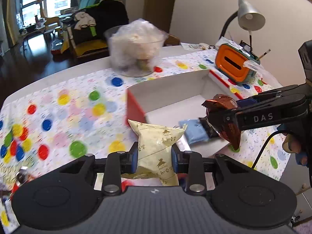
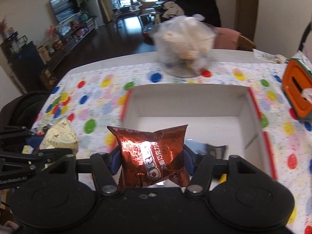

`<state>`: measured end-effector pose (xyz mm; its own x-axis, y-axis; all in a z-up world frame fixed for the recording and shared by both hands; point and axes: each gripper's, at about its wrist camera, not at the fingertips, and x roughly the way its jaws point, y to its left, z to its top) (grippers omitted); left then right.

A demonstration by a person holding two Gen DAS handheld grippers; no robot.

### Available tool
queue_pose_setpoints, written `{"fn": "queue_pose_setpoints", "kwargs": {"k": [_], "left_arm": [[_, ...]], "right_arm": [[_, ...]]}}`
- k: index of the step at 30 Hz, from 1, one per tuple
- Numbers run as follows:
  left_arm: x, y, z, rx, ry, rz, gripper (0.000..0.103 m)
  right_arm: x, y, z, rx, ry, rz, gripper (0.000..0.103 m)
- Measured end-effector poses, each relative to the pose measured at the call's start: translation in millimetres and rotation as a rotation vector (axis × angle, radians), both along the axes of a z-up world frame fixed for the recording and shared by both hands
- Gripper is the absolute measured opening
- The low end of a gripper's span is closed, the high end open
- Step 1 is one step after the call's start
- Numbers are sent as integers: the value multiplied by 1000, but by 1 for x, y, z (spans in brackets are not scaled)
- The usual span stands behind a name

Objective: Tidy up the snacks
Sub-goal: 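Carry the Oreo bag and cream packet over the red box with both tools, then release the cream packet with the left tool while the right tool releases the Oreo bag into the box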

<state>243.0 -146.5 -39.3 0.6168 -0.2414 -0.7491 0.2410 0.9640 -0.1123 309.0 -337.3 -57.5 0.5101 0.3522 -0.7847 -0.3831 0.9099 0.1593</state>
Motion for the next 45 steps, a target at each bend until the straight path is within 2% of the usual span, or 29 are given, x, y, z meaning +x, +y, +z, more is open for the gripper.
{"fn": "queue_pose_setpoints", "kwargs": {"k": [9,16,30,37,45], "left_arm": [[52,-59,-13,24,60,-20,31],[85,-86,-33,59,133,-12,31],[126,-125,-68,232,250,-30,31],[139,-125,-78,260,336,-1,31],[140,-122,-77,246,354,20,32]], "right_arm": [[33,-51,-15,-30,23,-22,61],[54,-73,-32,-66,51,-3,61],[68,-49,-72,-200,85,170,62],[67,-45,-79,-219,104,192,63],[69,-49,-79,-192,117,183,66]]}}
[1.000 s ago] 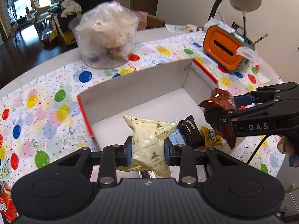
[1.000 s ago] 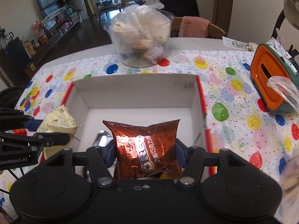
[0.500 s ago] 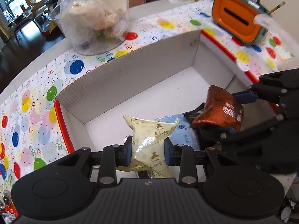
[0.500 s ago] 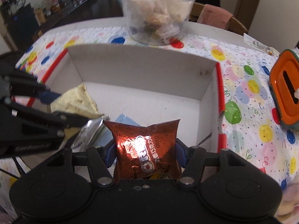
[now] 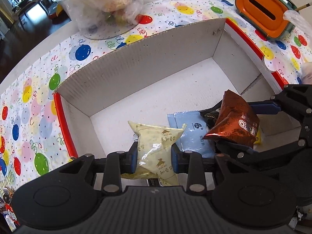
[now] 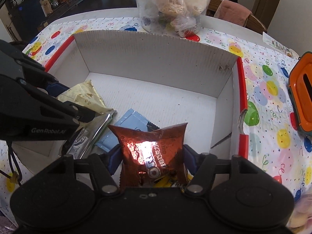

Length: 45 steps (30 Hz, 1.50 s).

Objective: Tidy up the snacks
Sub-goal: 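Release the cream packet with the left tool while the right tool releases the Oreo bag into the box, then move both tools back to the snack pile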

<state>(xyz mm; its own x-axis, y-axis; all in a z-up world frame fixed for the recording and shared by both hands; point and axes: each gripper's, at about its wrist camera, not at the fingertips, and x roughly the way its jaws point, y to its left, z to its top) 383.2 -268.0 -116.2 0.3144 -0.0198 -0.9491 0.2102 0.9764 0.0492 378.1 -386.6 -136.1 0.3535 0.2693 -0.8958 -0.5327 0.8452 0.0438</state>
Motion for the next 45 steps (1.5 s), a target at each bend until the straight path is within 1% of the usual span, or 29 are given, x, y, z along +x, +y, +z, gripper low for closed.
{"fn": "queue_pose_setpoints", "kwargs": {"k": [2,4,6,7,10,13,16,17,22,24,26,29,32,34,36,41,45], "left_arm": [[-1,0,1,-6,-6,2,33],[-4,1,4,-26,-15,5,36],[-6,2,8,-39,-28,10,44],[-8,2,10,-45,-35,12,46],[-13,6,16,-73,-57,21,47],[-19,10,22,-97,-77,36,51],[-26,15,29,-115,-104,48,55],[-29,17,32,-120,-113,53,57],[-44,26,46,-141,-166,73,60],[-51,32,52,-152,-192,88,65],[-59,39,59,-163,-222,103,65],[-71,49,68,-172,-270,125,70],[-84,58,76,-175,-316,140,71],[-93,65,80,-181,-337,152,71],[-101,74,82,-195,-350,162,73],[-124,105,86,-233,-384,208,77],[-142,137,90,-261,-406,227,84]], "right_arm": [[0,-2,3,14,-1,-5,72],[-1,-3,6,24,-6,-10,73],[-1,-6,9,36,-6,-16,73],[-1,-6,11,43,-7,-19,73],[-4,-8,17,60,-14,-18,74],[-7,-9,24,74,-22,-13,75],[-11,-11,30,91,-33,-13,81],[-12,-11,33,99,-35,-13,82],[-19,-11,46,131,-51,-8,83],[-22,-10,52,148,-57,-2,85],[-25,-9,57,166,-64,0,90],[-29,-7,66,203,-70,2,93],[-34,-1,73,231,-88,10,96],[-39,4,78,248,-101,17,99],[-45,11,82,260,-117,18,102],[-59,34,89,279,-136,42,103],[-70,58,91,274,-142,50,103]]}}
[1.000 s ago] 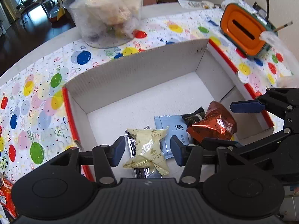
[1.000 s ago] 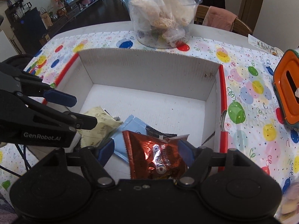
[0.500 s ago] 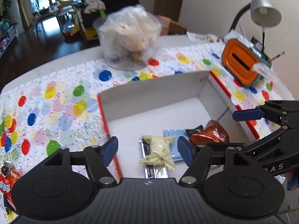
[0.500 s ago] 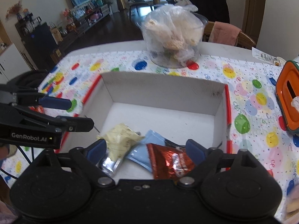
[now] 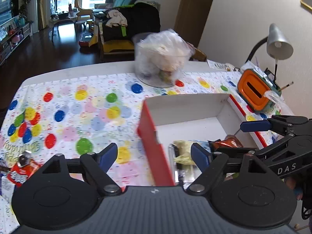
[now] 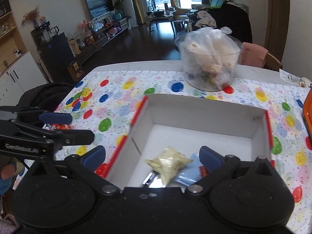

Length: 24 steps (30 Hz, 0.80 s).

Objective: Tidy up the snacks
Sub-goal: 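Move both tools back to the snack pile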

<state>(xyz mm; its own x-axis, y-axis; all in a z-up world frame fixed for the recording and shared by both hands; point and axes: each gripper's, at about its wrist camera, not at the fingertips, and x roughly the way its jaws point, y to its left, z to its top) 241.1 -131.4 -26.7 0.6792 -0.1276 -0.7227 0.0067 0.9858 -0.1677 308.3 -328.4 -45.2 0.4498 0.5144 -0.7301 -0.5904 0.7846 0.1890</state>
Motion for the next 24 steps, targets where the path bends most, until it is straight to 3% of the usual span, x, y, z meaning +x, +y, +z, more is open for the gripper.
{"fn": "queue_pose_setpoints", "kwargs": {"k": [5,8,15,24], "left_arm": [[-22,41,0,-17,-14,11,86],[-36,69,-2,-26,-24,30,100],[-69,136,-11,-9,-41,100,101],[-97,226,-32,2,20,233,101]], "right_arm": [[-11,35,1,11,9,2,103],[-19,57,0,16,19,7,103],[-39,116,-6,12,48,18,103],[-50,189,-19,6,83,17,103]]}}
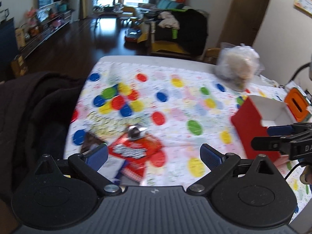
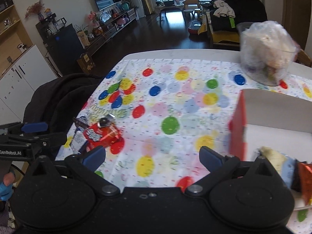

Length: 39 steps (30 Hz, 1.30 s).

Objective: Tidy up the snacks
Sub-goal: 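Move both tools back to the snack pile, then grasp the white-and-blue packet with the left tool while the right tool grasps the red bag's silver clip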

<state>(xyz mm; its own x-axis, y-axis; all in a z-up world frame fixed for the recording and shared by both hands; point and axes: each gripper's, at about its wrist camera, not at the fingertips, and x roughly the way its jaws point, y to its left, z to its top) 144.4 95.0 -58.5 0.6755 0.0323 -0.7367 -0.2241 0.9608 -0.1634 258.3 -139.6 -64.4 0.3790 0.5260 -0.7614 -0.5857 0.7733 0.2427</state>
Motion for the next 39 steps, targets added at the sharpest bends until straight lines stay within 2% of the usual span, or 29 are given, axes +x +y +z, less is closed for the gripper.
{"fn": "queue_pose_setpoints", "kwargs": {"k": [4,10,19,23,26,27,36,39], "left_arm": [[-4,26,-10,2,34,58,101],[0,60,-30,-52,111,166,101],[25,102,-67,-255,250,384,100],[34,116,-85,-377,310,476,89],[37,123,-97,-432,356,536,76],[37,123,-101,-446,364,546,74],[40,129,-115,-542,367,623,74],[42,128,-119,-546,380,633,74]], "right_arm": [[-2,30,-3,-16,-6,27,103],[-4,66,-12,-66,-20,109,102],[7,103,-29,-132,-32,218,101],[16,117,-35,-142,-39,262,99],[21,130,-40,-157,-52,304,99],[23,135,-42,-159,-53,317,98],[32,180,-65,-216,-90,446,78],[33,195,-73,-234,-110,490,73]]}}
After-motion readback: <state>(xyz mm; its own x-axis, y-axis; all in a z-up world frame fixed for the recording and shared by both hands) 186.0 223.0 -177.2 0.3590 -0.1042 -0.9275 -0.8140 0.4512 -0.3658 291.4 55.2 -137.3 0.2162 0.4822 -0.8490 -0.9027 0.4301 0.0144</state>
